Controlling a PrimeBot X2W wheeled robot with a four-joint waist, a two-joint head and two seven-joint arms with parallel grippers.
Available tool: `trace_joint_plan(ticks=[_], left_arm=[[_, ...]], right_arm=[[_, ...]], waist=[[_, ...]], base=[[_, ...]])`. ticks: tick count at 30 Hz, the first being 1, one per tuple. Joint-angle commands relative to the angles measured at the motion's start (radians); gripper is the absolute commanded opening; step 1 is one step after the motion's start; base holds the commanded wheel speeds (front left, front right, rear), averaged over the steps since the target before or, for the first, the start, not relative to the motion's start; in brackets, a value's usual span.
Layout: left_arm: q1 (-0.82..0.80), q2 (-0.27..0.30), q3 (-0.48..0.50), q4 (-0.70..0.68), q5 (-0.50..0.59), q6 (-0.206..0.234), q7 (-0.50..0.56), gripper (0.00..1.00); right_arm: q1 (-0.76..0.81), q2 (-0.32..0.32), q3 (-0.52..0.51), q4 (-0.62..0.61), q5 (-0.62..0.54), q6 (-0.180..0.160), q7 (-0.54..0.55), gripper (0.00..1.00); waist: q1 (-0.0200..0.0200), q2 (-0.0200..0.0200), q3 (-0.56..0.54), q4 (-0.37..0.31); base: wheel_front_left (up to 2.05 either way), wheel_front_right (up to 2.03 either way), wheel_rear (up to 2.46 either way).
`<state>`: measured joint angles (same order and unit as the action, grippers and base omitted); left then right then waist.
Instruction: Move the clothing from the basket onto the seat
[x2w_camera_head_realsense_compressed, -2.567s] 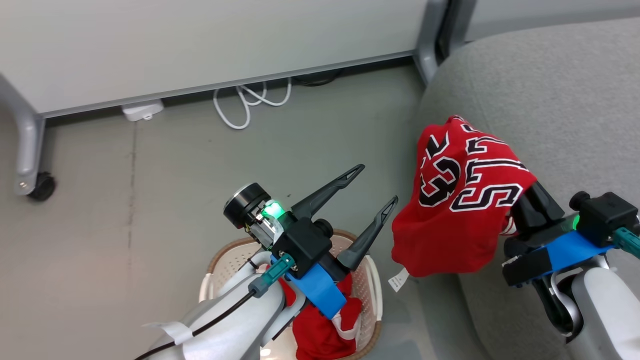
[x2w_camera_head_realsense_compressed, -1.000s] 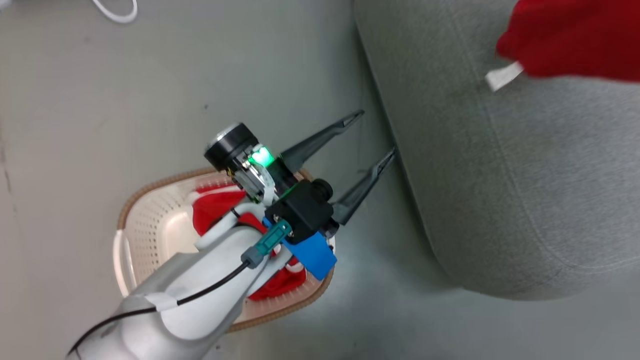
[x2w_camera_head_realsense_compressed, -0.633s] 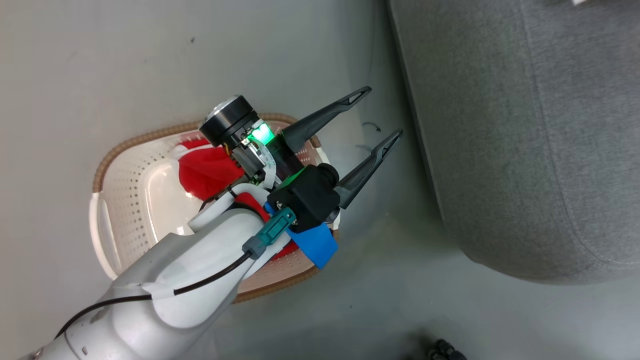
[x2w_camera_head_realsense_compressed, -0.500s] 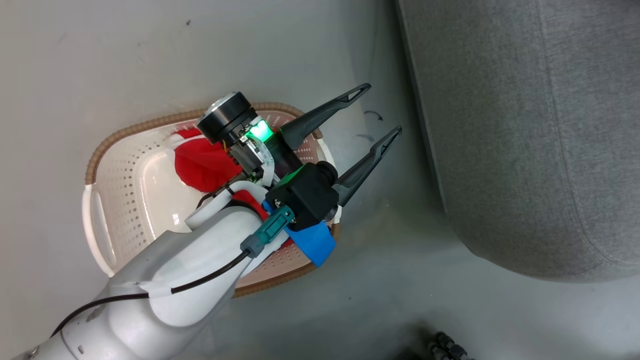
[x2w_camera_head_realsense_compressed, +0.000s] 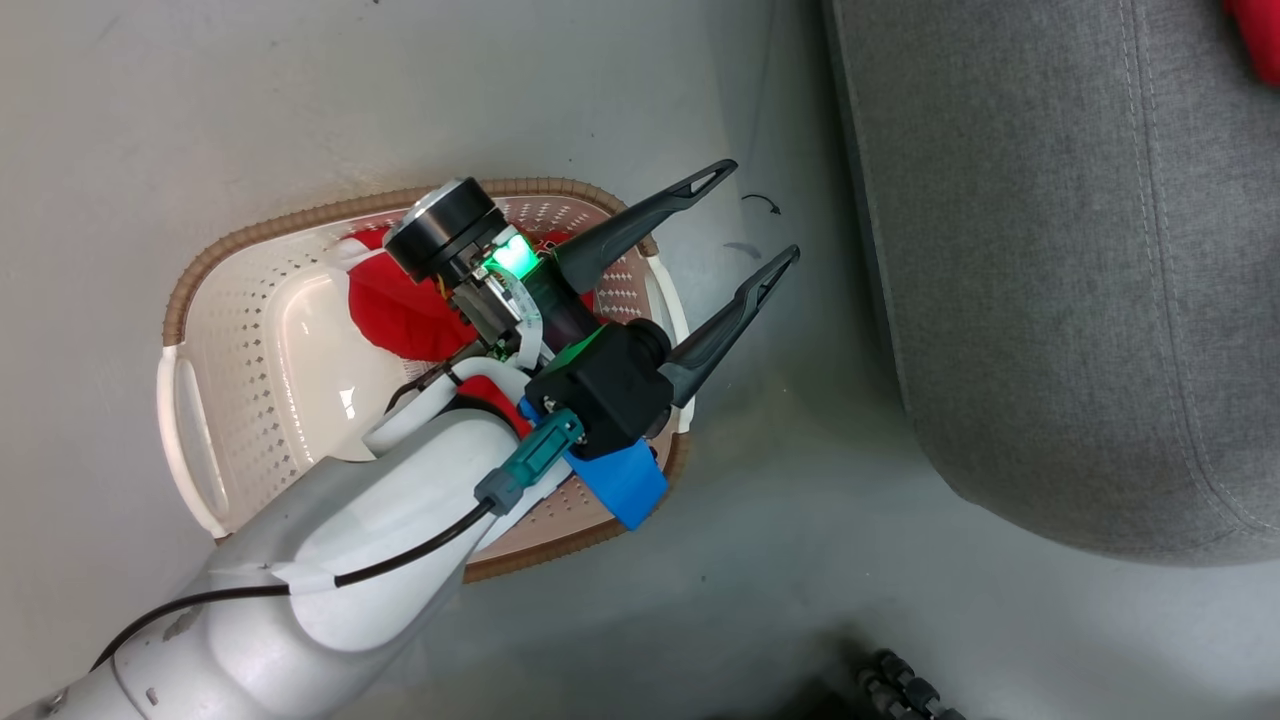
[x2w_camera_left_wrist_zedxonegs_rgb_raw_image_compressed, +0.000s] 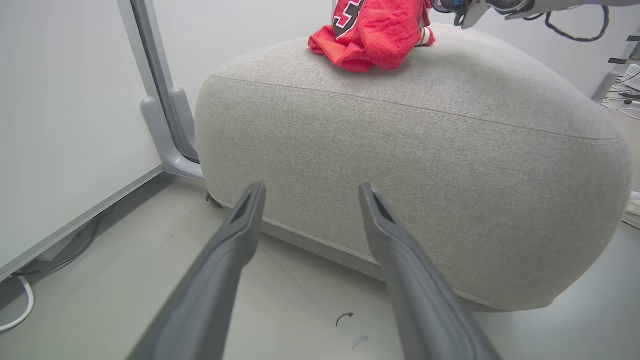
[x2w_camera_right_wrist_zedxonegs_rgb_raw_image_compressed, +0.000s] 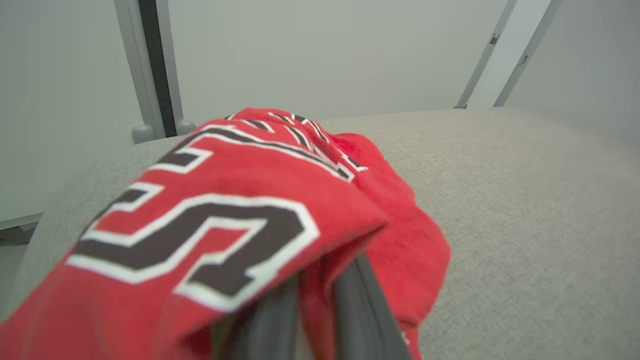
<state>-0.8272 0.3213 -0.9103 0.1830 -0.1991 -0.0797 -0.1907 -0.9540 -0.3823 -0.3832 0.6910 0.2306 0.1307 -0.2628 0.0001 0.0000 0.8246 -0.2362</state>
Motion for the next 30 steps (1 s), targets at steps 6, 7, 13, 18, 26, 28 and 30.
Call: trace_joint_plan(ticks=[6,7,13,18,26,28,30], left_arm=[[-0.019,-0.004,-0.001,0.01,-0.009,0.008,-0.013,1.0],[-0.017,-0.007,-0.002,0.014,-0.01,0.009,-0.016,1.0],[0.017,-0.025,-0.003,0.045,-0.03,0.02,-0.042,1.0],[0.047,-0.037,0.007,0.072,-0.052,0.033,-0.059,1.0],[0.115,-0.06,0.04,0.099,-0.093,0.063,-0.074,1.0],[0.14,-0.062,0.056,0.102,-0.105,0.072,-0.075,1.0],[0.168,-0.066,0.083,0.092,-0.116,0.083,-0.076,1.0]], right_arm=[[0.02,0.014,-0.021,0.027,0.029,0.0,-0.003,1.0],[0.039,0.013,-0.021,0.023,0.028,0.0,-0.003,1.0],[0.163,0.022,-0.014,-0.041,0.04,0.0,-0.003,1.0],[0.271,0.019,0.008,-0.084,0.052,0.0,-0.003,1.0],[0.431,0.024,0.025,-0.178,0.102,0.0,-0.003,1.0],[0.475,0.018,0.029,-0.219,0.108,0.0,-0.003,1.0],[0.514,0.033,0.033,-0.273,0.111,0.0,-0.003,1.0]], waist=[[-0.0001,0.0,-0.027,0.003],[-0.0001,0.0,-0.037,0.004],[-0.0001,0.0,-0.118,0.005],[-0.0001,0.0,-0.198,0.009],[-0.0001,0.0,-0.324,0.034],[-0.0001,0.0,-0.36,0.047],[-0.0001,0.0,-0.392,0.061]], base=[[0.0,0.0,0.0],[0.0,0.0,0.0],[0.0,0.0,0.0],[0.0,0.0,0.0],[0.0,0.0,0.0],[0.0,0.0,0.0],[0.0,0.0,0.0]])
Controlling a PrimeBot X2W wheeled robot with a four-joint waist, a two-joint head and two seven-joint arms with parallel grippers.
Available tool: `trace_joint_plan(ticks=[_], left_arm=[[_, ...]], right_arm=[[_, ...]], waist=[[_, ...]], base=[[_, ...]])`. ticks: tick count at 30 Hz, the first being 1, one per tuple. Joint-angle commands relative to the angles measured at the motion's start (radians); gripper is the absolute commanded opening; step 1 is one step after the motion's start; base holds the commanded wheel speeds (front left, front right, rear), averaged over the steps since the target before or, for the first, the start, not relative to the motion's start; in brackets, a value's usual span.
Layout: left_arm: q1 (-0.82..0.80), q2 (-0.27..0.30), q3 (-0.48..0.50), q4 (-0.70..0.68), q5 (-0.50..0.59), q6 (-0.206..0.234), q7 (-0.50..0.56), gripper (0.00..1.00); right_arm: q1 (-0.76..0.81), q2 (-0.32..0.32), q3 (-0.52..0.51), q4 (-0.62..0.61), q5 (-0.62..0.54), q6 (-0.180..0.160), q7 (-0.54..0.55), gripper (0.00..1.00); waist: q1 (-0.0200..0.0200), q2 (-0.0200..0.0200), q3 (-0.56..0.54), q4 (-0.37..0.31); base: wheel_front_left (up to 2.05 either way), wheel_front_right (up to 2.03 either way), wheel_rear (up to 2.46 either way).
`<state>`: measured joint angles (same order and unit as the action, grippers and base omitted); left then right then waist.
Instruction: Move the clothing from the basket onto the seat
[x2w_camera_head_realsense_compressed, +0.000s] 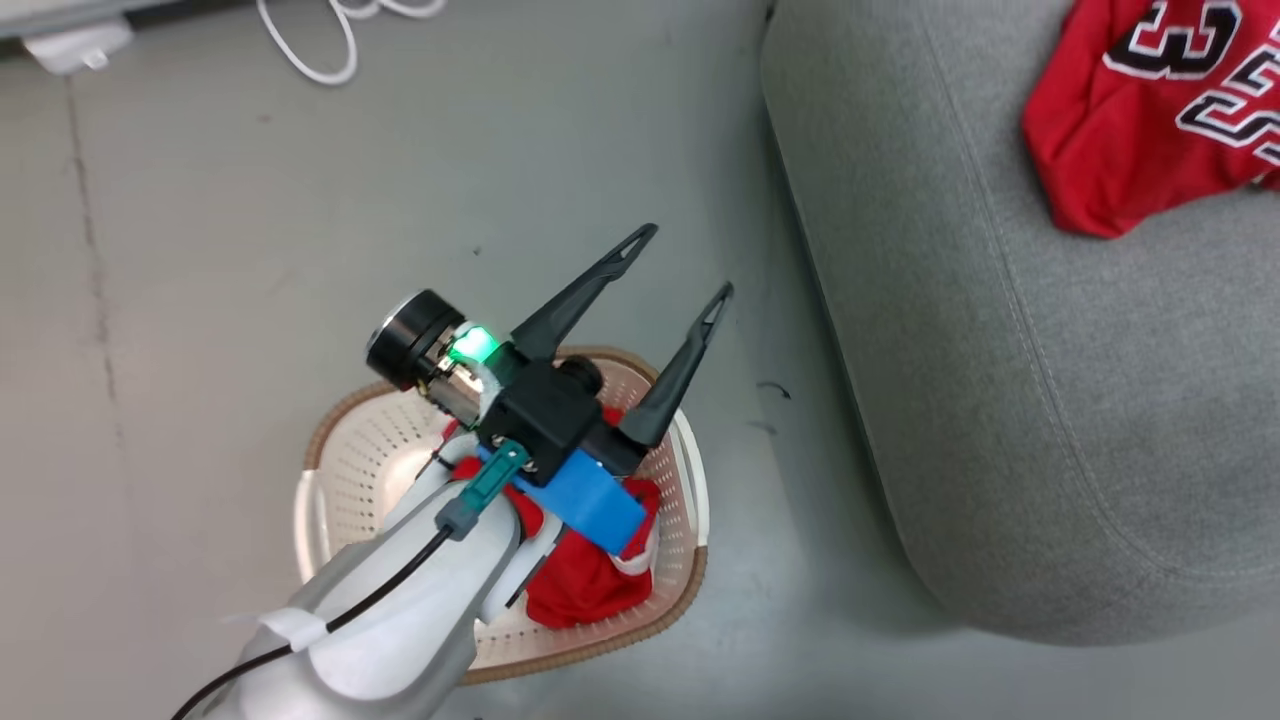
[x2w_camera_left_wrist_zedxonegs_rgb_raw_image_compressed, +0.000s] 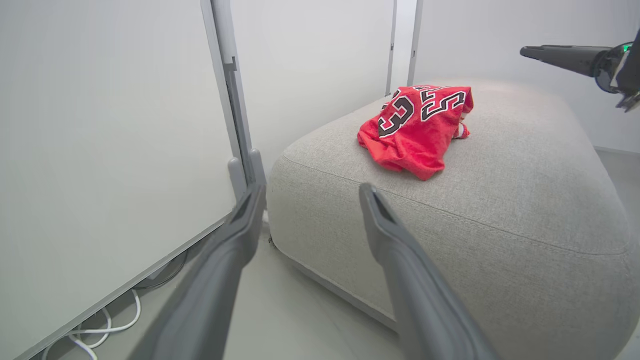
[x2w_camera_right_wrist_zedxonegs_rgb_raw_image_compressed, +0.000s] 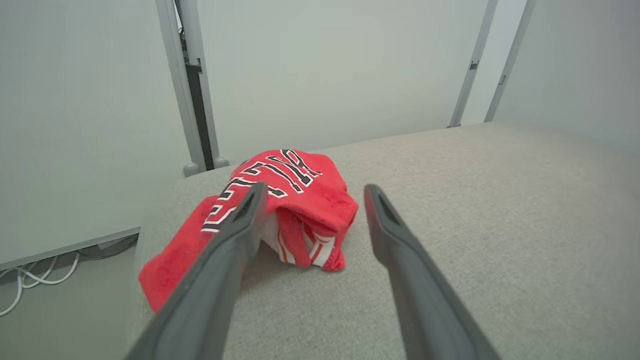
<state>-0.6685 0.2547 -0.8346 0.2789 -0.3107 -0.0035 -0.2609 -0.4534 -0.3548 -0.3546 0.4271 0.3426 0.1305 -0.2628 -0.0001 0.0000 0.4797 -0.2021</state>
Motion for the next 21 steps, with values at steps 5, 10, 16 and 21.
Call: trace_joint_plan(ticks=[5,10,16,21], left_arm=[[0.089,0.003,0.078,-0.022,-0.016,0.027,-0.005,1.0],[0.164,0.0,0.156,-0.03,-0.018,0.036,-0.005,1.0],[0.235,-0.021,0.256,-0.04,-0.008,0.044,-0.006,1.0],[0.289,-0.042,0.341,-0.039,0.005,0.039,-0.006,1.0]], right_arm=[[0.101,0.038,0.031,-0.137,-0.04,0.0,-0.003,1.0],[0.16,0.083,0.091,-0.223,-0.054,0.0,-0.003,1.0],[0.206,0.123,0.171,-0.28,-0.068,0.0,-0.003,1.0],[0.228,0.159,0.22,-0.297,-0.082,0.0,-0.003,1.0]], waist=[[0.0001,0.0,-0.12,0.073],[0.0001,0.0,-0.18,0.121],[0.0001,0.0,-0.226,0.173],[0.0001,0.0,-0.26,0.214]], base=[[0.0,0.0,0.0],[0.0,0.0,0.0],[0.0,0.0,0.0],[0.0,0.0,0.0]])
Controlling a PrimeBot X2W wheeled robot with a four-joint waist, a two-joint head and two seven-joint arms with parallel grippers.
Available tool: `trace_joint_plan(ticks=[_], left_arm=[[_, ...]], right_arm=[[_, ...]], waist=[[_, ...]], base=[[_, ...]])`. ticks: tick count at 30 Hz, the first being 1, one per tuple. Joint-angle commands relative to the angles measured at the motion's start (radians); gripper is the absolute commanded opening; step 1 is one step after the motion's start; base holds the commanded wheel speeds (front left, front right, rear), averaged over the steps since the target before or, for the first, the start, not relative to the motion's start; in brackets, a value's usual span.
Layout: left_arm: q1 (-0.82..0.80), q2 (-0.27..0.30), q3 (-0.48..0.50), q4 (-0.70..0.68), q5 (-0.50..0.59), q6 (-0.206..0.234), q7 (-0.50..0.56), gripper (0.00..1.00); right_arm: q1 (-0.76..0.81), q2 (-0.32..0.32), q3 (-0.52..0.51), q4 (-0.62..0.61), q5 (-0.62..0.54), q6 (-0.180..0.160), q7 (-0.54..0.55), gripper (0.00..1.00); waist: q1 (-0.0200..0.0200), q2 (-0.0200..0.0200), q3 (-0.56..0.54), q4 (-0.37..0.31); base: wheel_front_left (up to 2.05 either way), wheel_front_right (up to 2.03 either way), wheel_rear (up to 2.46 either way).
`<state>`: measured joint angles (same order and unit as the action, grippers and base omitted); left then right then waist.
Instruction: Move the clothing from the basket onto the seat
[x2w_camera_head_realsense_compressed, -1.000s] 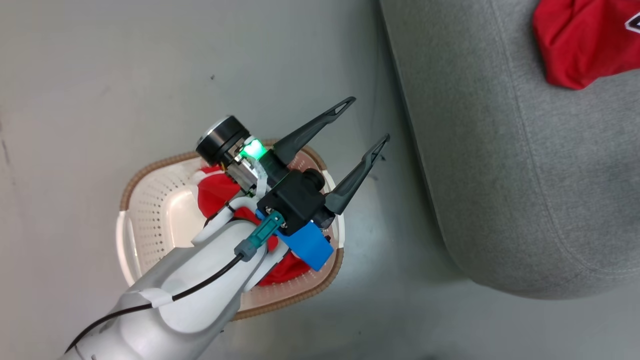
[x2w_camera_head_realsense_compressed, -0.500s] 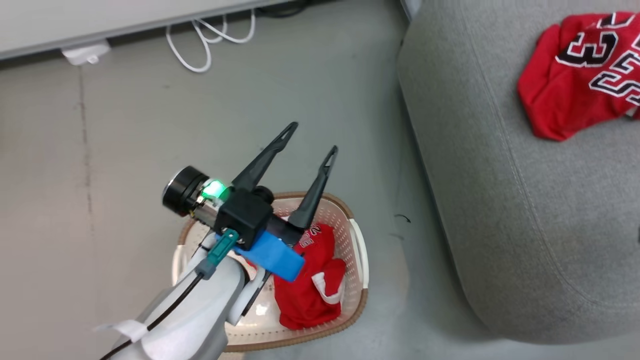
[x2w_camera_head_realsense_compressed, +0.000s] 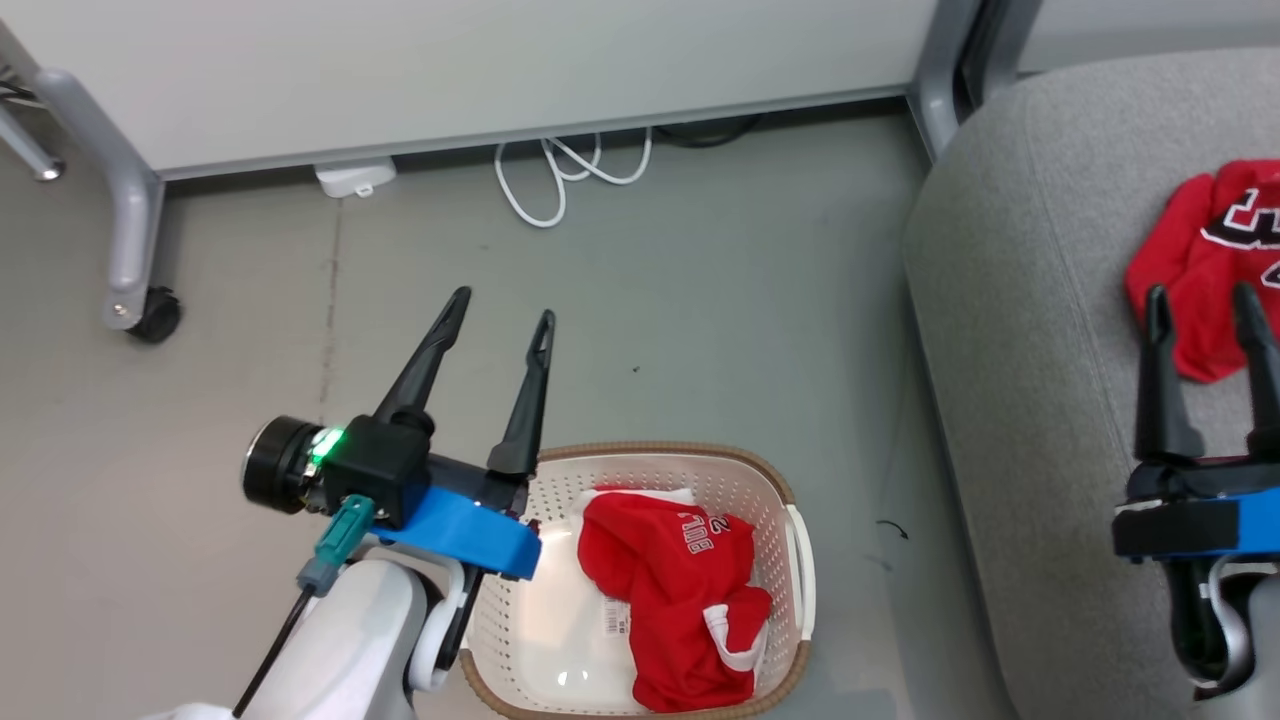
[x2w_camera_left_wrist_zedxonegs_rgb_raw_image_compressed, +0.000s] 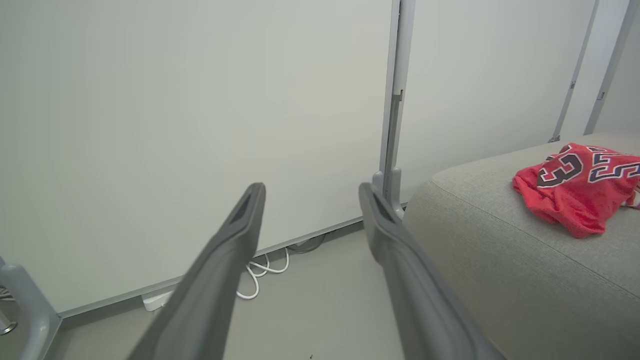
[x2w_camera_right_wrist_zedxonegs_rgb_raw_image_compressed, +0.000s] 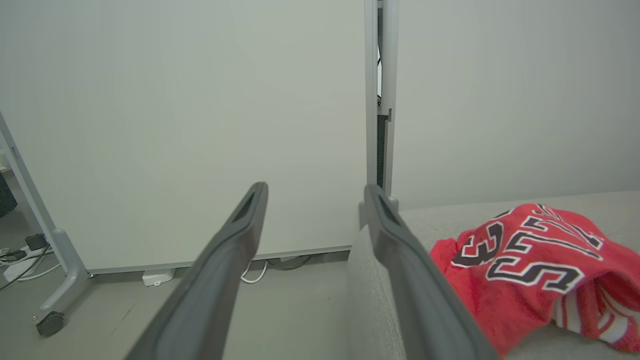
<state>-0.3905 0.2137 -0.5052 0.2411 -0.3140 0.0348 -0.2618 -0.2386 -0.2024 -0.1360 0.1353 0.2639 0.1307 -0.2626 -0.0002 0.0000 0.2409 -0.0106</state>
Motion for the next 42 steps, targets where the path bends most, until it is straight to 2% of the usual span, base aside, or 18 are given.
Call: trace_joint_plan(ticks=[1,7,17,29,42], left_arm=[[0.023,-0.006,0.028,-0.001,0.009,-0.001,-0.005,1.0],[0.093,-0.028,0.122,0.007,0.027,-0.011,-0.005,1.0],[0.186,-0.062,0.227,0.011,0.082,-0.049,-0.005,1.0],[0.238,-0.104,0.313,0.001,0.121,-0.076,-0.005,1.0],[0.252,-0.129,0.365,-0.002,0.156,-0.105,-0.005,1.0]], right_arm=[[0.017,0.014,0.011,-0.006,-0.008,0.0,-0.003,1.0],[0.048,0.054,0.042,-0.006,-0.031,0.0,-0.003,1.0],[0.116,0.097,0.05,-0.03,-0.067,0.0,-0.003,1.0],[0.182,0.139,0.056,-0.062,-0.108,0.0,-0.003,1.0],[0.186,0.15,0.05,-0.071,-0.114,0.0,-0.003,1.0]], waist=[[0.0002,0.0,-0.028,0.028],[0.0002,0.0,-0.073,0.06],[0.0002,0.0,-0.125,0.083],[0.0002,0.0,-0.153,0.087],[0.0002,0.0,-0.151,0.092]], base=[[0.0,0.0,0.0],[0.0,0.0,0.0],[0.0,0.0,0.0],[0.0,0.0,0.0],[0.0,0.0,0.0]])
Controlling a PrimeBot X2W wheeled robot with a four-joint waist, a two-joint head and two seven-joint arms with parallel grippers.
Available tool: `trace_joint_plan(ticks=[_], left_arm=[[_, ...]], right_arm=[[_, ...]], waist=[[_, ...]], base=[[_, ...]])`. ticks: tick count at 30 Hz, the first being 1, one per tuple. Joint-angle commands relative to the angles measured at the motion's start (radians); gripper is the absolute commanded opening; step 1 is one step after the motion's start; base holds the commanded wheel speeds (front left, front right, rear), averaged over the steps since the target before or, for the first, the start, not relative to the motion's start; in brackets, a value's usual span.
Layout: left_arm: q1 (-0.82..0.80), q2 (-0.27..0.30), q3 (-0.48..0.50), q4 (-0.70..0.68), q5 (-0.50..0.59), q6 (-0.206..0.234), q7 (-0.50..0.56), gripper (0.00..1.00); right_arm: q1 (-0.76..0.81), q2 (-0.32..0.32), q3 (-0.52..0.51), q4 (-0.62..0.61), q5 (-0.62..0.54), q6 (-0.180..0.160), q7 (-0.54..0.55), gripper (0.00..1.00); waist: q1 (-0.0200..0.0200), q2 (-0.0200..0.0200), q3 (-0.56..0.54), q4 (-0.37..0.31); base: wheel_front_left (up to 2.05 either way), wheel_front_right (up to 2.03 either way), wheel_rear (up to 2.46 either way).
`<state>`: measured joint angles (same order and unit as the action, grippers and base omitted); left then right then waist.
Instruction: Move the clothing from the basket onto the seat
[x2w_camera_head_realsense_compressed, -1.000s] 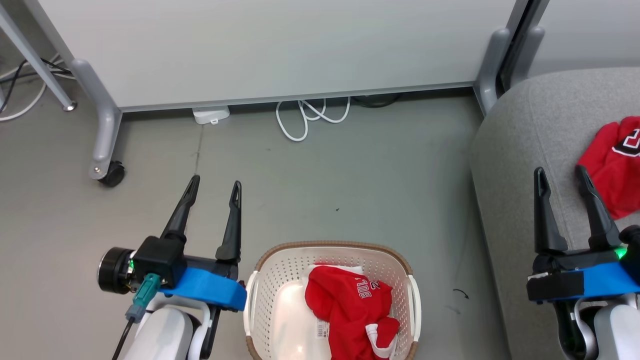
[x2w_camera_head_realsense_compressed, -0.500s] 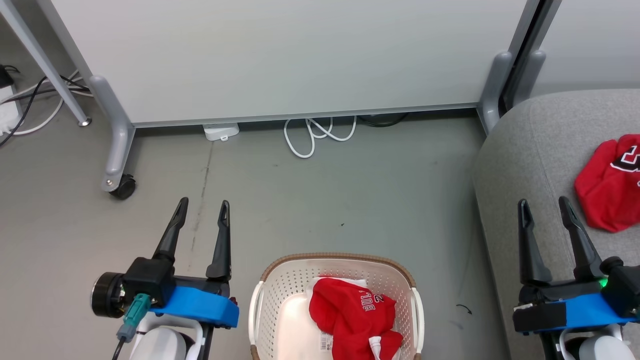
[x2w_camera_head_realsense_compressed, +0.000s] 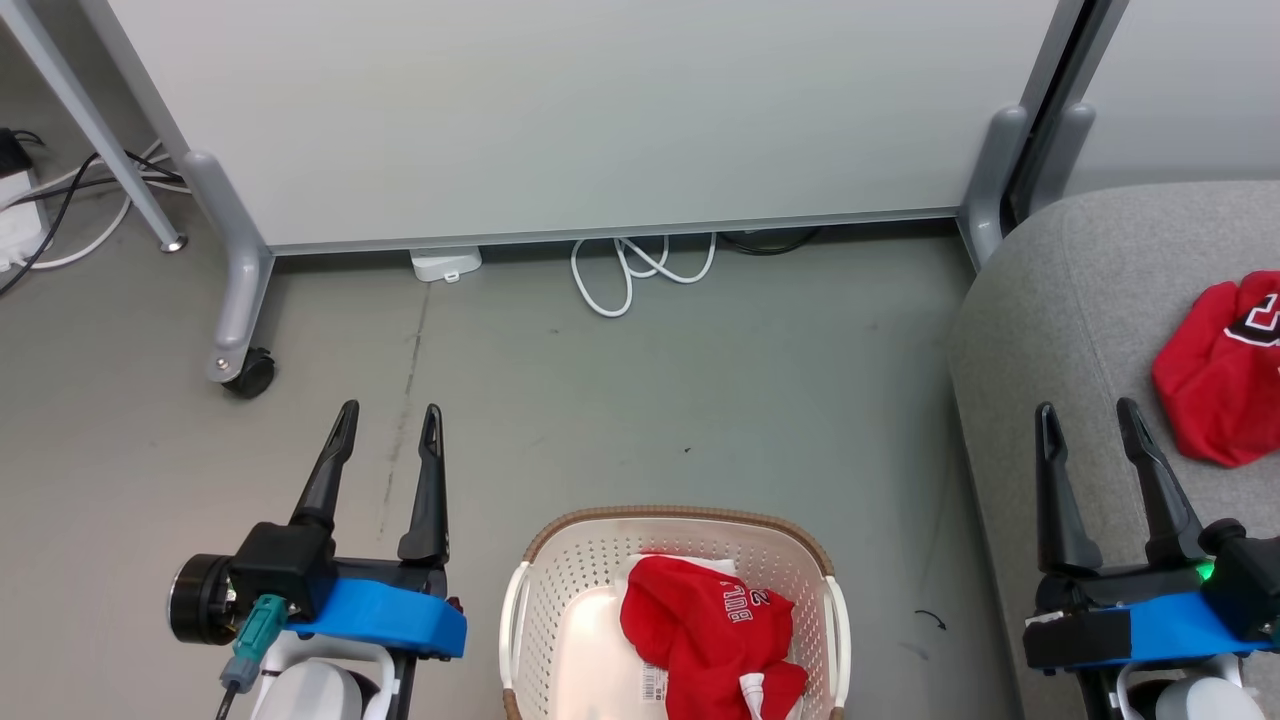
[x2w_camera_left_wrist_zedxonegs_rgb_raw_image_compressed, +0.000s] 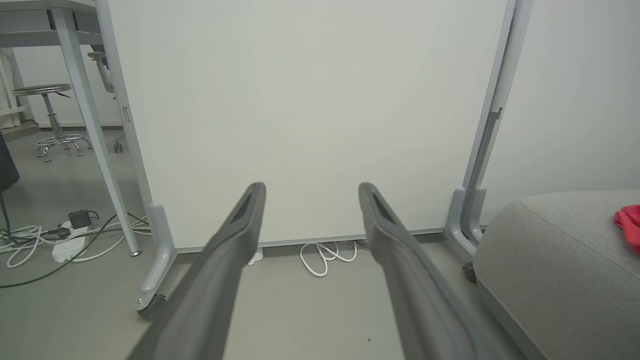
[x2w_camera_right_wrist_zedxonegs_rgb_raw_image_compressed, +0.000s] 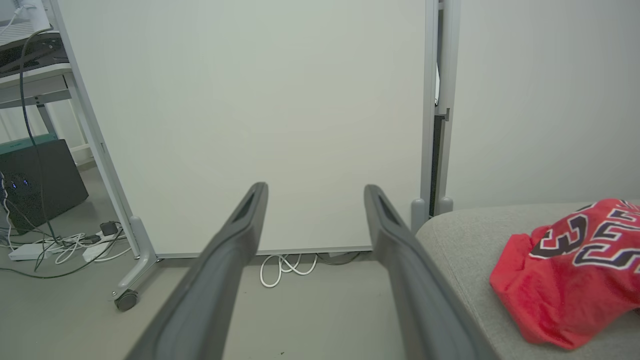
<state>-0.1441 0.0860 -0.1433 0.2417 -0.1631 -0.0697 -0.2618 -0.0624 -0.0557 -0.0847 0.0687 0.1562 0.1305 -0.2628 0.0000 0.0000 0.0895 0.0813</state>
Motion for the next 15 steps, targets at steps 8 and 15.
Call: trace_joint_plan(ticks=[8,15], left_arm=[[0.006,-0.012,0.02,-0.008,0.024,-0.014,-0.005,1.0],[0.005,-0.018,0.031,-0.002,0.034,-0.024,-0.005,1.0]], right_arm=[[0.009,0.005,-0.003,-0.003,-0.008,0.0,-0.003,1.0],[0.004,0.006,-0.003,0.004,-0.009,0.0,-0.003,1.0]], waist=[[0.0,0.0,0.007,0.002],[0.0,0.0,0.006,0.0]], base=[[0.0,0.0,0.0],[0.0,0.0,0.0]])
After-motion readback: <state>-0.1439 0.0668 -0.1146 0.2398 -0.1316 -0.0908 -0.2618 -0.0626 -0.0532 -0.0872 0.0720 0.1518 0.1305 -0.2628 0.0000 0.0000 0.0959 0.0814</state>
